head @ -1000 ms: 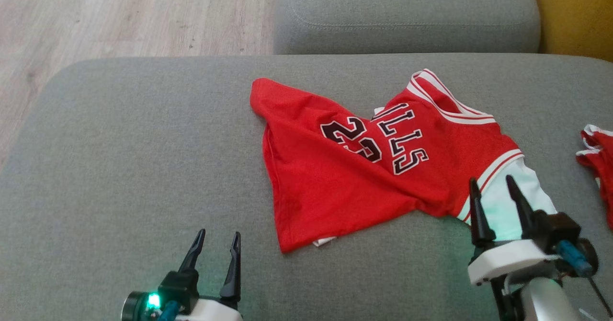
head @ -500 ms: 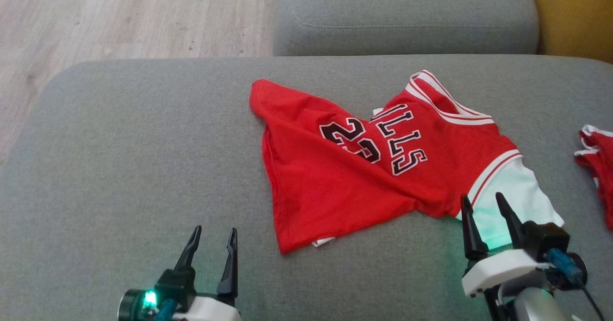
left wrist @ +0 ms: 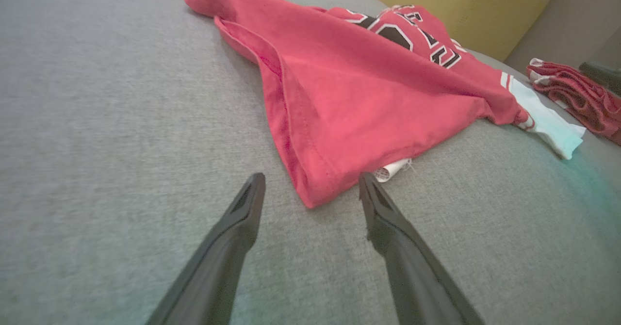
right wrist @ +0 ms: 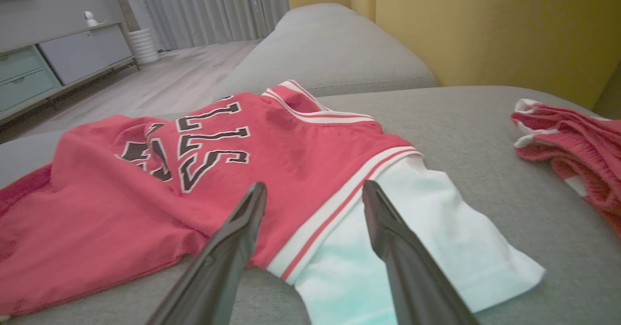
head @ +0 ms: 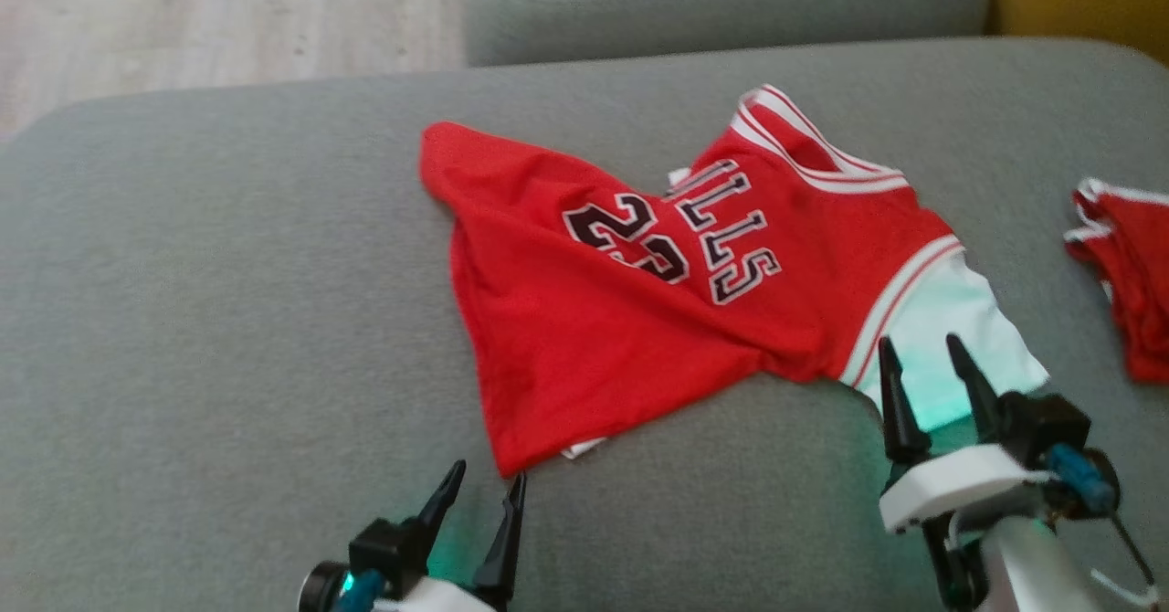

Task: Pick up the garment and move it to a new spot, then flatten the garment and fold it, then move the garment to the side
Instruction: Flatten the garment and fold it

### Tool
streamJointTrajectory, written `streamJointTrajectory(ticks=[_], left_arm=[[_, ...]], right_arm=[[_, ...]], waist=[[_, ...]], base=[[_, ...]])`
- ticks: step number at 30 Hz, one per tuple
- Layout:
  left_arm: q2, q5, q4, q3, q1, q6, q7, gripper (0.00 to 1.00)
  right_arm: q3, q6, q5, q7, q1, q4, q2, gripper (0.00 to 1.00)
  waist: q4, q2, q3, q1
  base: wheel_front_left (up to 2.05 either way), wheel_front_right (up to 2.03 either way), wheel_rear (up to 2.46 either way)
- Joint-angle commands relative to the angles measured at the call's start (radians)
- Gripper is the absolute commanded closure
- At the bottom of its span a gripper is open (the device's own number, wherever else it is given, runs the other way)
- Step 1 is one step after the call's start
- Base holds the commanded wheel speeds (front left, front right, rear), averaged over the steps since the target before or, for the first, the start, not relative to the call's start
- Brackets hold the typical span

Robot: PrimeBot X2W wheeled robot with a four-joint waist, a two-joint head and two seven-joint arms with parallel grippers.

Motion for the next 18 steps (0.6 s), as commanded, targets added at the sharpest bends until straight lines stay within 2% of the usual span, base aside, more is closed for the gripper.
streamJointTrajectory(ticks=[1, 10, 11, 12, 13, 14, 18], left_arm=[[0.001, -0.013, -0.013, 0.019, -0.056, -0.002, -0.005, 0.00], [0.001, -0.064, 0.049, -0.018, -0.110, -0.005, -0.005, 0.00], [0.001, -0.068, 0.054, -0.017, -0.117, -0.006, -0.005, 0.13], [0.001, -0.071, 0.060, -0.015, -0.123, -0.007, -0.005, 0.52], [0.001, -0.073, 0.067, -0.014, -0.129, -0.009, -0.005, 0.73], [0.001, -0.075, 0.072, -0.013, -0.136, -0.011, -0.005, 1.00], [0.001, -0.067, 0.088, 0.016, -0.148, -0.004, -0.005, 1.00]], right_arm=[[0.016, -0.001, -0.006, -0.011, -0.041, -0.035, -0.007, 0.00], [-0.033, -0.001, -0.011, -0.011, -0.047, -0.046, -0.017, 0.00], [-0.035, -0.001, -0.011, -0.011, -0.049, -0.047, -0.016, 0.00], [-0.036, -0.001, -0.011, -0.011, -0.051, -0.048, -0.016, 0.00], [-0.038, -0.001, -0.011, -0.011, -0.053, -0.049, -0.016, 0.00], [-0.043, -0.001, -0.011, -0.011, -0.055, -0.049, -0.016, 0.00], [-0.063, -0.001, -0.005, -0.011, -0.058, -0.036, -0.017, 0.00]], waist=[[-0.033, 0.0000, 0.029, -0.0001], [-0.073, 0.0000, 0.072, -0.0001], [-0.075, 0.0000, 0.076, -0.0001], [-0.076, 0.0000, 0.079, -0.0001], [-0.076, 0.0000, 0.082, -0.0001], [-0.076, 0.0000, 0.085, -0.0001], [-0.070, 0.0000, 0.080, -0.0001]], base=[[0.00, 0.00, 0.00], [0.00, 0.00, 0.00], [0.00, 0.00, 0.00], [0.00, 0.00, 0.00], [0.00, 0.00, 0.00], [0.00, 0.00, 0.00], [0.00, 0.00, 0.00]])
